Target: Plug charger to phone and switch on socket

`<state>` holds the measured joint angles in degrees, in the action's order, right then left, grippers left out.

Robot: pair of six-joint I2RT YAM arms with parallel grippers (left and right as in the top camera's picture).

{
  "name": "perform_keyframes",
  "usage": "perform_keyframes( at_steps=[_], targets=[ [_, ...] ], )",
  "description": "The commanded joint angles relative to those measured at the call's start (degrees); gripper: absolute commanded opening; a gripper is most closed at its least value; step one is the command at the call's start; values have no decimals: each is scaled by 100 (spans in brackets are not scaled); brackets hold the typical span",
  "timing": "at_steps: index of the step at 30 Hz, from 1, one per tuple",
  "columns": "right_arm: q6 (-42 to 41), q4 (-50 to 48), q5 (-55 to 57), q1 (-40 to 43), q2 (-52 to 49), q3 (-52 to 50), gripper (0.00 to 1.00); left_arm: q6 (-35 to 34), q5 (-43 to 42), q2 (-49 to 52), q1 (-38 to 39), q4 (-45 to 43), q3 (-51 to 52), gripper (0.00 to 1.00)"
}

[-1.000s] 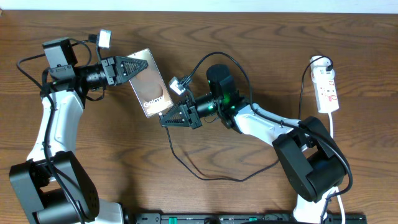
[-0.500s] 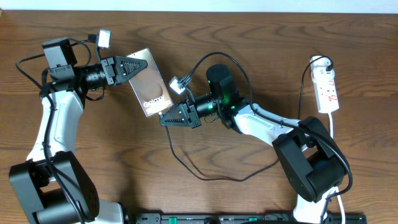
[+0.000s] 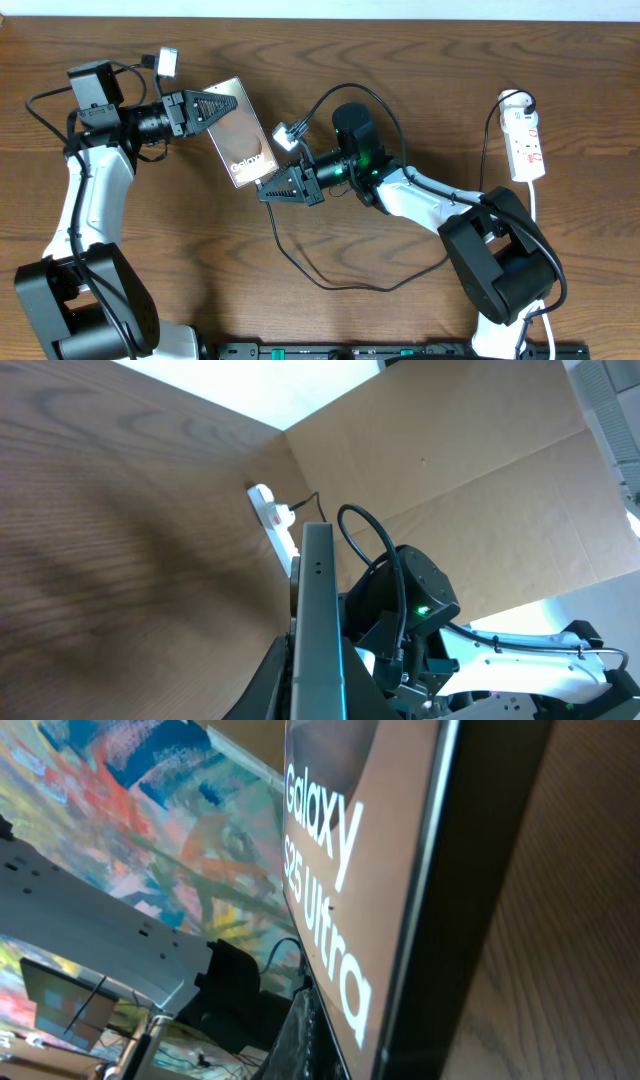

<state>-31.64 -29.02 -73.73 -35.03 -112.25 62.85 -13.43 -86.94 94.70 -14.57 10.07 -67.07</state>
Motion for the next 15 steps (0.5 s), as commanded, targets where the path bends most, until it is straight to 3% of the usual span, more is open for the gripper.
perform_keyframes(
  at_steps=[1, 15],
  targets=[
    [-70, -61, 114, 125, -37, 11, 1, 79, -313, -131, 13, 11, -63, 8],
    [-72, -103, 48, 125, -37, 11, 1, 339, -313, -131, 13, 13, -66, 8]
  ],
)
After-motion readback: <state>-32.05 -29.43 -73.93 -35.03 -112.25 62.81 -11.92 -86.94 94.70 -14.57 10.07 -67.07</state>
